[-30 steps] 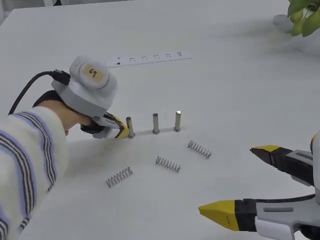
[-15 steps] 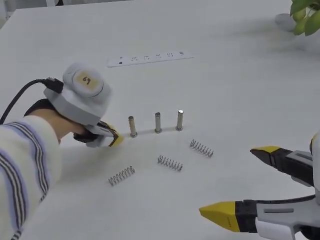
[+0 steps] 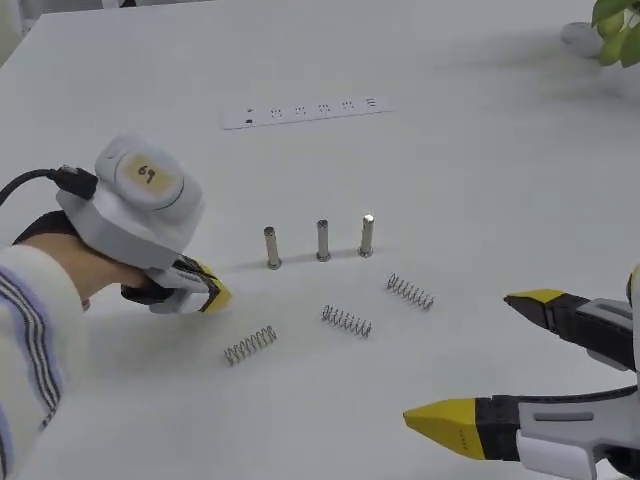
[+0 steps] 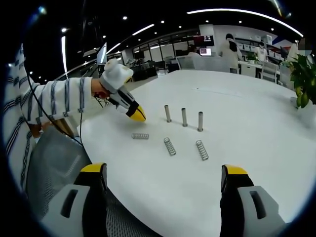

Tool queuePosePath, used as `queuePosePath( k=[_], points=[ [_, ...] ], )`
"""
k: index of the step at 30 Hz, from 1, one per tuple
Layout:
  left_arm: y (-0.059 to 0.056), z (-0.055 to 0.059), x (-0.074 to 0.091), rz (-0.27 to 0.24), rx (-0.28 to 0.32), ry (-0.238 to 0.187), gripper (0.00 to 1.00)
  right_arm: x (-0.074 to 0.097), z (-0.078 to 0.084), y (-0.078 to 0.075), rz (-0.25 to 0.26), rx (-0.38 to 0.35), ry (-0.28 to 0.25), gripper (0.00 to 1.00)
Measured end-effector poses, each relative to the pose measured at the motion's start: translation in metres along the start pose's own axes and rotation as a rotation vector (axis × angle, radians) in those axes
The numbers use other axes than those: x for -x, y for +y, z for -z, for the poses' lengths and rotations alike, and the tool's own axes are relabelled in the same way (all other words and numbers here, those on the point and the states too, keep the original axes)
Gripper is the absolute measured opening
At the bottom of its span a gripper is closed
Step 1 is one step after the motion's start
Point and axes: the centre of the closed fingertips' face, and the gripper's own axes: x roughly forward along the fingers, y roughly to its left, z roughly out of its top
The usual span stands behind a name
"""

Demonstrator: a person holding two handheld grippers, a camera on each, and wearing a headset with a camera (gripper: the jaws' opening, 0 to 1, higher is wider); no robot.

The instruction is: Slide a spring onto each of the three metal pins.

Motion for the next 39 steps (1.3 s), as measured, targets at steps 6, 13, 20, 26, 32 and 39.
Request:
queuePosePath(
  k=[6,13,20,26,32,39],
  points=[
    [-0.009,0.001,0.007,0.006,-0.014,-0.009,0.0,0.0,0.002,-0.001,0.004,-0.007,0.009,0.95],
    [-0.018,0.001,0.017,0.008,-0.05,-0.016,0.0,0.001,0.004,0.0,0.001,-0.008,0.016,0.94],
    [-0.026,0.003,0.019,0.055,0.007,-0.063,0.0,0.001,0.006,0.0,0.002,-0.006,0.029,0.94],
    [-0.034,0.011,0.019,0.05,-0.005,-0.064,0.0,0.001,0.007,0.002,-0.004,-0.004,0.034,0.93],
    [-0.039,0.013,0.02,0.049,-0.007,-0.082,0.0,0.0,0.007,0.003,-0.015,-0.003,0.037,0.93],
    [-0.045,0.01,0.02,0.059,-0.017,-0.117,0.21,0.0,0.007,0.003,-0.02,-0.003,0.04,0.92]
  ],
)
